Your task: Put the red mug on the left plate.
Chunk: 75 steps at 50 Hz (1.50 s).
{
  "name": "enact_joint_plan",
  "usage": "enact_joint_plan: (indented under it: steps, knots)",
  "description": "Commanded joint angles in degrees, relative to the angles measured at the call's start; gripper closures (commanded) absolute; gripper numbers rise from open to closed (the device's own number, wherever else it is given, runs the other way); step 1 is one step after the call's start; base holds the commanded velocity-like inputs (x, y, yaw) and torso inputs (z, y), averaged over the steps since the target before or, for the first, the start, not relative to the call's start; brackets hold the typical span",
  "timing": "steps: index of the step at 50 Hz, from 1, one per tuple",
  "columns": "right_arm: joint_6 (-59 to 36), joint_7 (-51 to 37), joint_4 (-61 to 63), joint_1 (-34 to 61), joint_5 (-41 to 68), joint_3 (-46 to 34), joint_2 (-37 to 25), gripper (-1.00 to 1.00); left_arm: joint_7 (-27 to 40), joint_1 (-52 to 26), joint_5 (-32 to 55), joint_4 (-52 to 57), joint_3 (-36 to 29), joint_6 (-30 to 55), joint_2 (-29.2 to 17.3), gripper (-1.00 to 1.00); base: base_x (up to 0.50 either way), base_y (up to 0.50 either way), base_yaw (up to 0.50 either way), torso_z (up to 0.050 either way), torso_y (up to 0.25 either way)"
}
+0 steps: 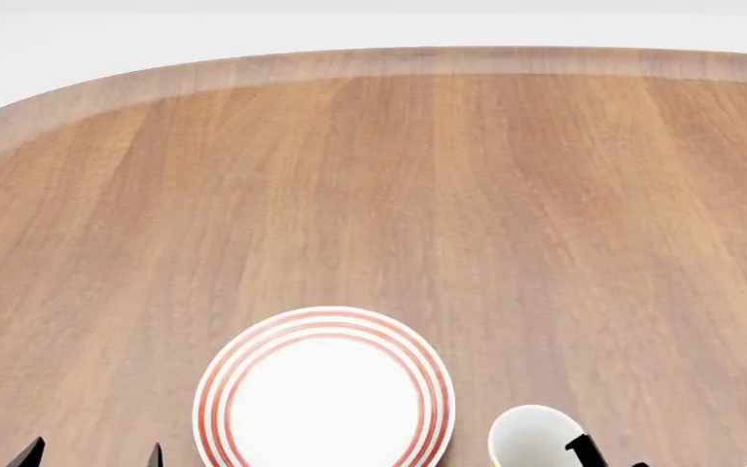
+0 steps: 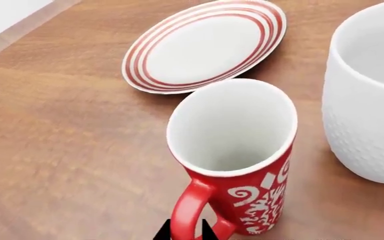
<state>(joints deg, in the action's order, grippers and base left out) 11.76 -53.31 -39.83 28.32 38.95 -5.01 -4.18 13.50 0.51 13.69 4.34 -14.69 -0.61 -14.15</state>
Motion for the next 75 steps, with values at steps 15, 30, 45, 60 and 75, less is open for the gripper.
enact_joint_plan:
  steps: [15, 30, 45, 60, 75]
  knots:
    - [-3.6, -3.1, 13.3, -3.9, -2.4, -5.9, -1.8, 1.0, 0.6, 0.1, 0.6, 0.5, -0.5, 0.0, -0.6, -1.0, 0.0, 0.0, 0.0, 0.0, 0.001]
    - [-8.5, -5.4, 29.1, -6.7, -6.4, -12.8, -4.6, 1.0, 0.7, -0.1, 1.0, 0.3, -0.7, -0.2, -0.9, -1.0, 0.0, 0.0, 0.0, 0.0, 0.0]
    - [-12.5, -3.8, 38.2, -6.6, -7.2, -18.0, -6.5, 1.0, 1.1, -0.1, 1.4, 0.5, -0.9, -0.1, -1.2, -1.0, 0.0, 0.0, 0.0, 0.0, 0.0]
    - [-14.4, -2.6, 41.8, -5.8, -10.6, -23.6, -6.6, 1.0, 1.5, 0.1, 1.6, 0.8, -1.0, -0.4, -1.5, -1.0, 0.0, 0.0, 0.0, 0.0, 0.0]
    - [-12.0, 5.9, 40.9, -4.8, -10.1, -28.5, -6.7, 1.0, 1.6, -0.2, 2.0, 0.6, -1.2, -0.5, -1.7, -1.0, 0.0, 0.0, 0.0, 0.0, 0.001]
